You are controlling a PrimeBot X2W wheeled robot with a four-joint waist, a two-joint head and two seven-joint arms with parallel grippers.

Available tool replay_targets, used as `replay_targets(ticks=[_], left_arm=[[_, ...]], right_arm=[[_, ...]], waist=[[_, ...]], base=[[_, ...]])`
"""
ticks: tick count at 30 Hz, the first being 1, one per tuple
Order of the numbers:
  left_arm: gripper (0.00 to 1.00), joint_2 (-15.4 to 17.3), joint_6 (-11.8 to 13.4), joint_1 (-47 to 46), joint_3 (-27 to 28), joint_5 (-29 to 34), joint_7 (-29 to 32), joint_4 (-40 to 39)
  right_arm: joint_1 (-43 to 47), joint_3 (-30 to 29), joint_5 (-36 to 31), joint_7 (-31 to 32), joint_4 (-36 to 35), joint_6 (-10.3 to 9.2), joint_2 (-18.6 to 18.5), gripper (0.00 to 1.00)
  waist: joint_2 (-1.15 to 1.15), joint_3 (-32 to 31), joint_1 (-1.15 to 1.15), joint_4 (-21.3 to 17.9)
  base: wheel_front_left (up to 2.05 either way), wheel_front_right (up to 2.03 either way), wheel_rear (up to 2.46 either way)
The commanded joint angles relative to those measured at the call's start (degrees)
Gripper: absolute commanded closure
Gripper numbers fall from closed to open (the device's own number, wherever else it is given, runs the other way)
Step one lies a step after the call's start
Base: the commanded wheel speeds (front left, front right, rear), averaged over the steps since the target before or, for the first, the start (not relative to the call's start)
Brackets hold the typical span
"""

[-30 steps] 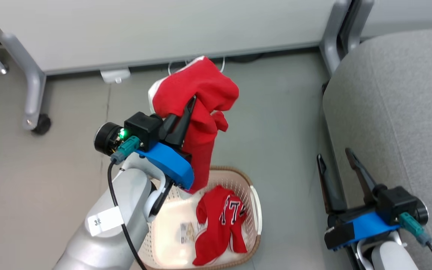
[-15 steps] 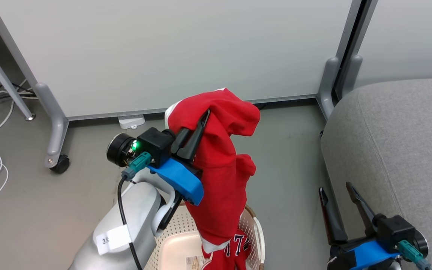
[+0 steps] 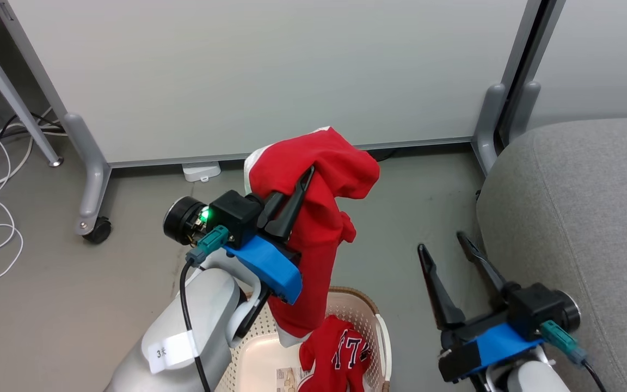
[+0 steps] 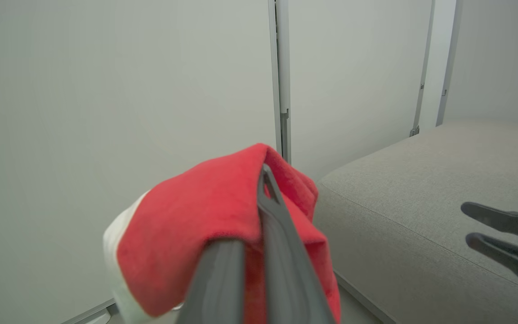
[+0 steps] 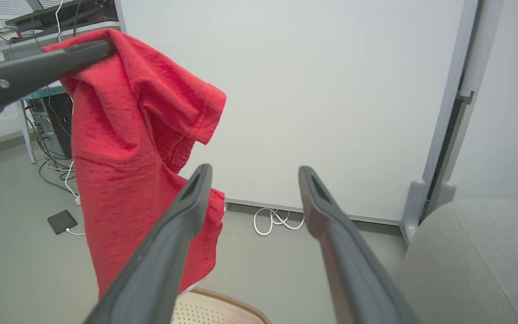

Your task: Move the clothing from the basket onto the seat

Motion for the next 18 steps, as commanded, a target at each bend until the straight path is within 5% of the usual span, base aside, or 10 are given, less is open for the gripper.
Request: replay_targets(ticks=[1,18], left_arm=[[1.00,0.2,-0.1,-1.3,-0.2,-0.1,-0.2,-0.2],[1.00,-1.8,-0.1,-5.9,-4.0,0.0,-0.2,-1.7]], right_arm=[[-2.0,1.7,0.1,-0.2,-0.1,0.00,-0.1,0.00],[-16.6,15.4,3.9,-0.2,6.9,0.00,-0.2,0.00]], waist=[[0.00,0.6,0.00,0.4],[0.00,4.7,0.00,4.0]], base=[[0.00,0.00,0.00],[0.00,0.00,0.00]])
